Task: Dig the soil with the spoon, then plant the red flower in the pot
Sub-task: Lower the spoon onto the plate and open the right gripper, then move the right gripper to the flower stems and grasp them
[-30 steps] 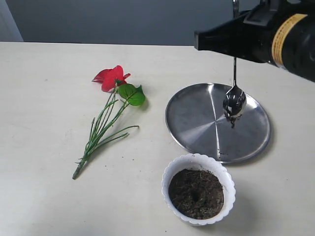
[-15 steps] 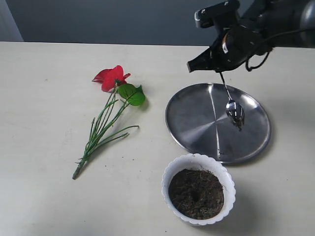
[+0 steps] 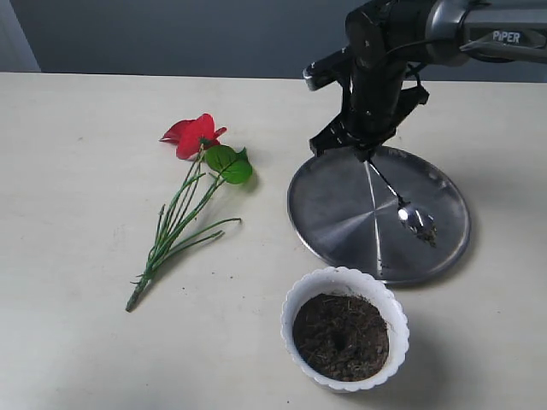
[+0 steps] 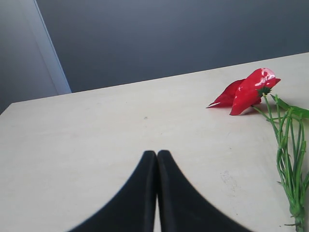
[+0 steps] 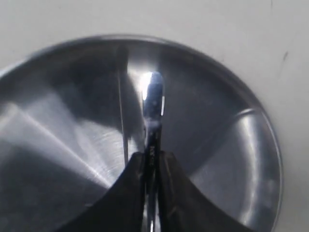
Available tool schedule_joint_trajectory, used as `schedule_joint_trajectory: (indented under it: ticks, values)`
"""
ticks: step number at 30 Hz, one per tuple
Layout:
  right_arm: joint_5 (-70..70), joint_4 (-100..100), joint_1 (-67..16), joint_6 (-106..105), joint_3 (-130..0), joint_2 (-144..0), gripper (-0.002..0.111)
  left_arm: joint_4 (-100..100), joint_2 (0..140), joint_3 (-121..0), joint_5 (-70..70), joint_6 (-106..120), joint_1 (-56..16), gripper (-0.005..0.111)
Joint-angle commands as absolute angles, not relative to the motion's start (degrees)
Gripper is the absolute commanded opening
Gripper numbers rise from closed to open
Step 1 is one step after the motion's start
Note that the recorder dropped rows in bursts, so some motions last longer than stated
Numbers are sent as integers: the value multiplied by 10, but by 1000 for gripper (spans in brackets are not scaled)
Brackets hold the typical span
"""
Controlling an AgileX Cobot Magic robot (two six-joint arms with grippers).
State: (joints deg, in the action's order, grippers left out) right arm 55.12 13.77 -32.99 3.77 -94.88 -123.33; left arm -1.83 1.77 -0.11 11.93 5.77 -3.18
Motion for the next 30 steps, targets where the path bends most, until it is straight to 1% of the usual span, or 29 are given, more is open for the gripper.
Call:
schedule_joint_trajectory:
  ticks: [1, 8, 12, 14, 20, 24, 29, 30]
  values:
    - [594, 134, -327, 30, -955, -1260, -1, -18, 13, 0, 116, 56, -30, 0]
    - [595, 110, -327, 30, -955, -1269, 0, -18, 13, 0, 116, 56, -30, 0]
    - [596, 111, -327, 30, -955, -1277, 12, -18, 13, 0, 116, 56, -30, 0]
    - [596, 111, -327, 30, -955, -1284, 16, -18, 13, 0, 116, 56, -30, 0]
    - [595, 119, -327, 42, -958, -1278, 17, -18, 13, 0, 116, 56, -30, 0]
    - [586, 122, -327, 66, -958, -1242, 17, -18, 13, 0, 116, 56, -30, 0]
    - [549, 22, -327, 69, -958, -1183, 17, -18, 13, 0, 116, 56, -30, 0]
    - [546, -15, -327, 55, -958, -1175, 19, -18, 13, 0, 116, 56, -30, 0]
